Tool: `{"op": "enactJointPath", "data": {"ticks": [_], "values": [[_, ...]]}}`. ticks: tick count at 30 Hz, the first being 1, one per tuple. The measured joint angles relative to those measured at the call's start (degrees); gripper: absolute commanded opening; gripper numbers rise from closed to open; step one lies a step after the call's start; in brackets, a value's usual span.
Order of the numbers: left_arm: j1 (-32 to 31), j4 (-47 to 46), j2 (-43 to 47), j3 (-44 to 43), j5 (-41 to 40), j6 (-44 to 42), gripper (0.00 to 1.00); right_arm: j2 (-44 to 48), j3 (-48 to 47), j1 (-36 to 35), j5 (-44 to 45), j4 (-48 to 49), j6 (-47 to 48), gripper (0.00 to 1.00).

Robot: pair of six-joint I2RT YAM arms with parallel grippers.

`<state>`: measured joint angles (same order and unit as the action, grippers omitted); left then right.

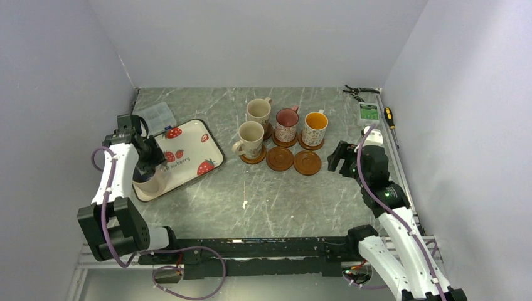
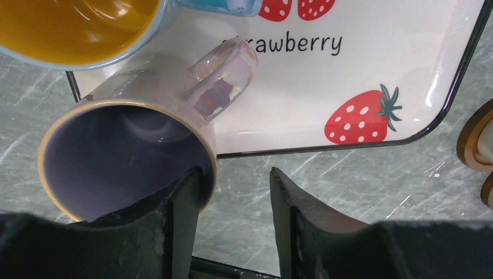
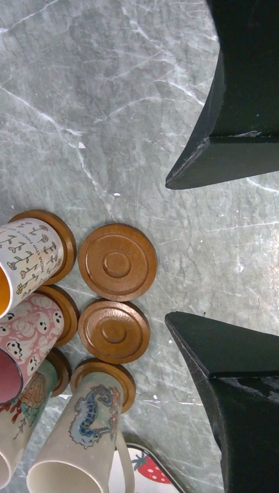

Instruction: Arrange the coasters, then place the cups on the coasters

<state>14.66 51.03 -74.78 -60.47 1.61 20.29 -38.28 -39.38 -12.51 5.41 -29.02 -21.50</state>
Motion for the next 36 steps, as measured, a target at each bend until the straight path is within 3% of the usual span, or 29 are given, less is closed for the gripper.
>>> {"op": "enactJointPath", "data": {"ticks": [7,13,17,33,36], "values": [[-0.48,1.7,-2.34,-2.01,-1.66,-1.9,0.27,0.02,0.22,0.0,0.0,-0.02,0.0,0.82],[-1.86,2.01,-3.02,-2.45,-1.97,-2.97,0.22,0.42,0.24,0.04,0.02,-0.07,-0.09,0.82],[-2.21,1.97,-3.1,-2.47,-1.99,-3.23,0.03,0.81,0.24,0.04,0.02,-0.09,-0.15,0.82],[-3.41,-5.35,-6.45,-4.87,2.54,5.6,0.03,0.92,0.24,0.04,0.07,-0.11,-0.17,0.82],[-3.67,-7.85,-7.5,-4.92,3.37,7.04,0.11,0.92,0.24,0.04,0.04,-0.17,-0.17,0.82]]}}
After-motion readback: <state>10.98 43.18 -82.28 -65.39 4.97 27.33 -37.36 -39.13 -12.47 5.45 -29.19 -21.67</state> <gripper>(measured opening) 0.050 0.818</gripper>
